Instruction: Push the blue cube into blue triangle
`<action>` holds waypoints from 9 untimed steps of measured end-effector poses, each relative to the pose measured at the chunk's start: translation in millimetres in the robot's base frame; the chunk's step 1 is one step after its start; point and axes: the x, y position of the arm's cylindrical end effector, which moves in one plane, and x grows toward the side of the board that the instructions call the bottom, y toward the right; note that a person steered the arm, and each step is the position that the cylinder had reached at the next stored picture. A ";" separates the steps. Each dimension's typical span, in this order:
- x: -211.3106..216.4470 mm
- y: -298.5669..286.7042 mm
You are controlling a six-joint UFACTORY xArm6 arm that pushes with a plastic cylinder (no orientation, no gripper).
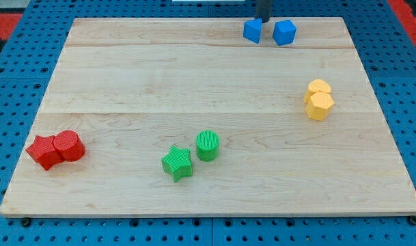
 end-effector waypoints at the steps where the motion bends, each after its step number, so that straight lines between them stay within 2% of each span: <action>1: 0.9 68.4; 2: 9.5 96.7; 3: 18.1 97.9; 5: 33.7 56.2; 6: 49.7 82.6; 8: 40.4 -41.8; 9: 39.3 -81.7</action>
